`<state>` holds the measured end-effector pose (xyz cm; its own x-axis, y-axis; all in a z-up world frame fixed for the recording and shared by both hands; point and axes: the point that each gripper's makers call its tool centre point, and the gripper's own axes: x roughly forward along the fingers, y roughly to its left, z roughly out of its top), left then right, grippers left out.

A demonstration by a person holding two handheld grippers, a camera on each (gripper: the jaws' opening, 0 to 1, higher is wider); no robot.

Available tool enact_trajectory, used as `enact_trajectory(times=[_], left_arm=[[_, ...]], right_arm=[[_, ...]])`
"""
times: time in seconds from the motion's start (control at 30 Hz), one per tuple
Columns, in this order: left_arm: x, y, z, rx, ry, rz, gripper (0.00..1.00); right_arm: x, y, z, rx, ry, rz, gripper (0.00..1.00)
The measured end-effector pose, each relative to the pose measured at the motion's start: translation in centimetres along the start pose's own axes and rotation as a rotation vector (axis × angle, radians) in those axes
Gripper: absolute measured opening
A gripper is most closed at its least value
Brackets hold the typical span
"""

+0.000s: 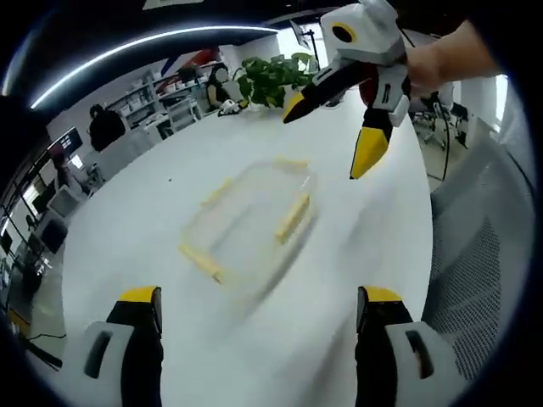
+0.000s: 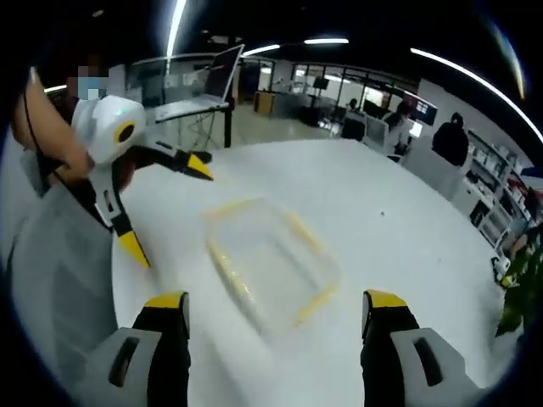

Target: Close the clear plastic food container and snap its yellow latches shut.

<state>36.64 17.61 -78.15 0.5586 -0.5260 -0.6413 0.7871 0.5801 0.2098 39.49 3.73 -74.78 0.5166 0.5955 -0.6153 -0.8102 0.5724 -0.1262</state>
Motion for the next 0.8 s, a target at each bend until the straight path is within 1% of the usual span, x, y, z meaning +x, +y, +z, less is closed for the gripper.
enact_trajectory(times=[0.07, 0.13, 0.37, 0.53, 0.63, 0.7, 0.8], left_arm=[[-0.2, -0.2, 0.1, -0.011, -0.022, -0.001, 0.97], [-0.5, -0.3, 0.0, -0.015, -0.024, 0.002, 0.97], [-1.5, 0.4, 0.1, -0.076, -0.072, 0.042, 0.97], [-2.0, 0.1, -0.6, -0.086, -0.066, 0.05, 0.97], [-2.3, 0.1, -0.7, -0.093, -0.074, 0.06, 0.97], [-2.6, 0.0, -0.7, -0.113, -0.092, 0.059, 0.98], [-2.9, -0.2, -1.1, -0.119, -0.088, 0.066, 0.97]], right_arm=[[-0.2, 0.0, -0.1, 0.004, -0.011, -0.01, 0.84], [-0.5, 0.2, -0.4, 0.011, -0.017, -0.012, 0.84], [-1.5, 0.3, -1.2, 0.026, -0.037, -0.039, 0.84], [-2.1, 0.6, -1.5, 0.046, -0.062, -0.057, 0.83], [-2.5, 0.9, -1.7, 0.051, -0.076, -0.069, 0.83], [-2.7, 1.0, -1.8, 0.054, -0.084, -0.075, 0.84], [-3.1, 1.3, -2.0, 0.076, -0.103, -0.074, 0.83]])
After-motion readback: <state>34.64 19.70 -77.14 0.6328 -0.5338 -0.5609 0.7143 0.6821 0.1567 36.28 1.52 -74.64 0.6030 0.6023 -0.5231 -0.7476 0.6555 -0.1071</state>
